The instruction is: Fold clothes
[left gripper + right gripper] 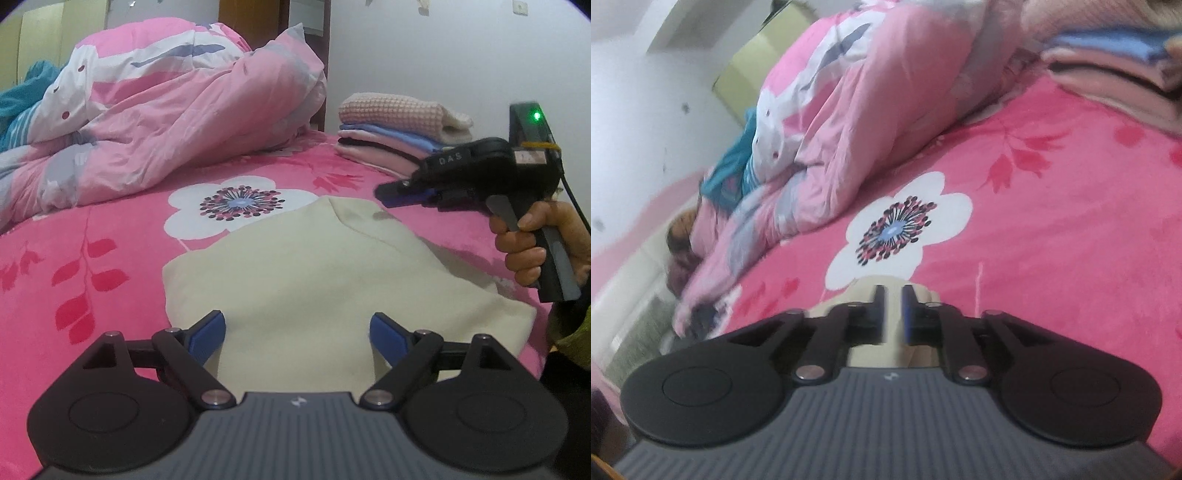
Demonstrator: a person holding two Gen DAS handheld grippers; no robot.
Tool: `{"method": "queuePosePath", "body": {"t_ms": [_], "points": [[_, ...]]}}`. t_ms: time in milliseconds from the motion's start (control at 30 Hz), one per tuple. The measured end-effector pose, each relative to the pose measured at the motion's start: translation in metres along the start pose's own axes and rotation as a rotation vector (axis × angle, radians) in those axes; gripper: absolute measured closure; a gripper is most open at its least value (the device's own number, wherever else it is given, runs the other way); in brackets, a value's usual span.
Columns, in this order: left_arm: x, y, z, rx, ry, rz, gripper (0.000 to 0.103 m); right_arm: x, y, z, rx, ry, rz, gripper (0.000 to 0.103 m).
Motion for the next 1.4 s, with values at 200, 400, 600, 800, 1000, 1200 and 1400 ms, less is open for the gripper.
{"method": "queuePosePath", "body": {"t_ms": [200, 400, 600, 800, 1000, 1200, 1400], "points": [[-0.001, 0.001, -0.001, 0.004, -0.008, -0.004, 0.016, 0.01, 0.014, -0.008, 0.067, -0.142, -0.02, 0.058], [0.0, -0.001, -0.001, 0.001, -0.004, -0.002, 0.016, 0.006, 0.016, 0.001, 0.116, -0.157, -0.01, 0.058], [0.001, 0.0, 0.0, 0.002, -0.003, -0.004, 0.015, 0.007, 0.016, -0.004, 0.113, -0.174, -0.001, 0.058], [0.0, -0.001, 0.0, 0.006, -0.004, -0.003, 0.014, 0.007, 0.015, -0.009, 0.106, -0.194, 0.002, 0.058], [0.0, -0.001, 0.0, 0.01, -0.011, -0.001, 0.014, 0.01, 0.021, -0.006, 0.108, -0.184, -0.018, 0.058], [-0.001, 0.0, 0.001, 0.01, -0.014, 0.0, 0.014, 0.009, 0.022, -0.005, 0.075, -0.153, -0.024, 0.074], [-0.001, 0.0, 0.0, 0.011, -0.014, 0.001, 0.014, 0.005, 0.016, -0.009, 0.006, -0.099, -0.014, 0.095]]}}
Point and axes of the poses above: each gripper's, at about its wrist camera, not at the fingertips, and y roughly the way its jaws point, z to its right, x to its underside, the point moved 10 cm from there along y, roughly the way its jaws point, and after that the axes turned 7 degrees about y, right-handed, at the moved point
